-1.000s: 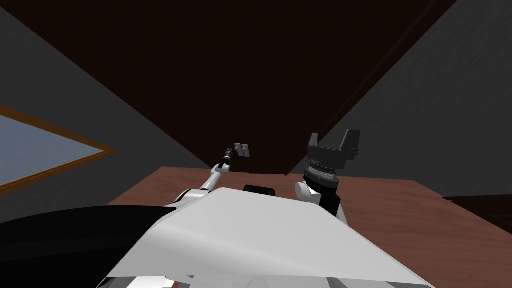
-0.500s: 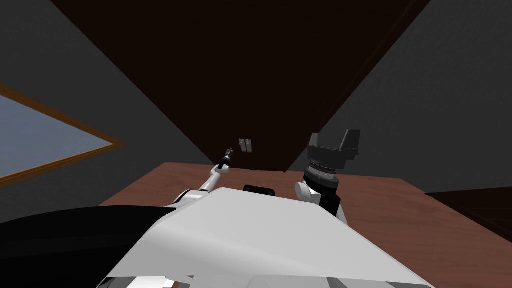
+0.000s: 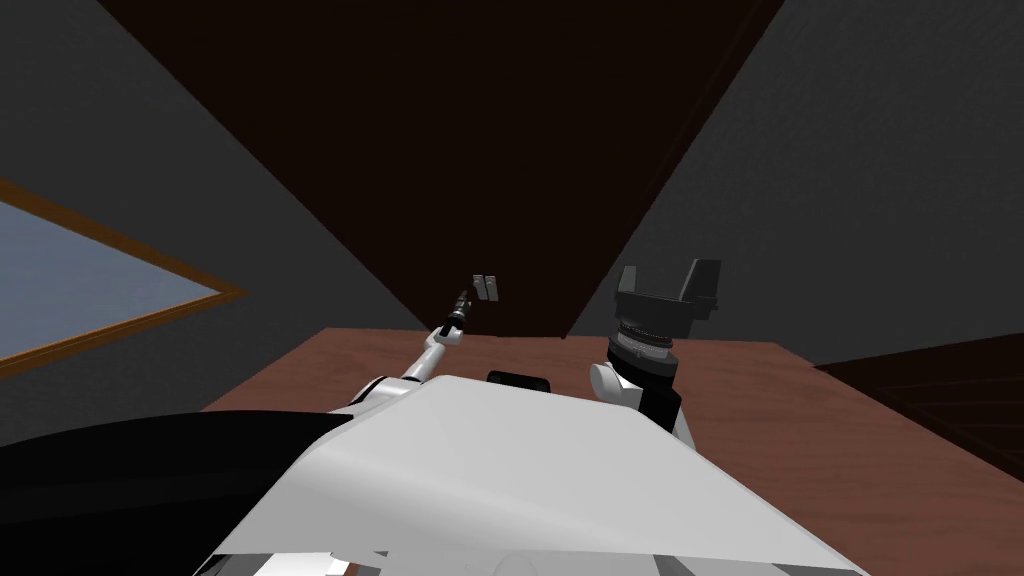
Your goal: Pull the door open
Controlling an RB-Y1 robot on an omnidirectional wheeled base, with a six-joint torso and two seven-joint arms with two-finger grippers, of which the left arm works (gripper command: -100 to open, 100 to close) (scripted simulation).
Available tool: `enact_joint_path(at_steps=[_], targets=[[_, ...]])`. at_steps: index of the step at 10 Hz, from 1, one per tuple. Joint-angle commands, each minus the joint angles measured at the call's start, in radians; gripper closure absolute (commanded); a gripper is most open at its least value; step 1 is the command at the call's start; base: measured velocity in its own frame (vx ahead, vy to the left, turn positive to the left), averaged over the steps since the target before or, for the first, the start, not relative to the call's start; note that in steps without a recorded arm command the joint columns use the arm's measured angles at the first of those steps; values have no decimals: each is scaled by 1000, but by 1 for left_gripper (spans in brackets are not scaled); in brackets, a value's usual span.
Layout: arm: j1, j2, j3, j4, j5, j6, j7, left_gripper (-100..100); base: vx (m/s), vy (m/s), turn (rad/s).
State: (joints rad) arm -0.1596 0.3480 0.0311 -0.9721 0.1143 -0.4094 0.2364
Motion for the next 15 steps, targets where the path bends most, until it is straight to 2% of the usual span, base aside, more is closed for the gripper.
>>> enact_joint_path(at_steps=[1, 4, 7, 9, 11, 13, 14, 15], targets=[[19, 21, 26, 16, 5, 2, -3, -100, -32, 63, 196], [41, 52, 69, 41, 12, 2, -11, -100, 26, 147, 163], [40, 55, 81, 50, 14, 0, -16, -100, 125, 60, 12], [29, 44, 74, 48, 11, -3, -18, -100, 198, -19, -70], [4, 15, 50, 37, 6, -8, -20, -100, 244, -72, -170], [-13, -5, 32, 28, 2, -11, -20, -100, 173, -116, -164], [-3, 2, 39, 31, 3, -12, -21, -100, 57, -63, -28], [-3, 2, 39, 31, 3, -12, -21, 100, -1, 8, 29]])
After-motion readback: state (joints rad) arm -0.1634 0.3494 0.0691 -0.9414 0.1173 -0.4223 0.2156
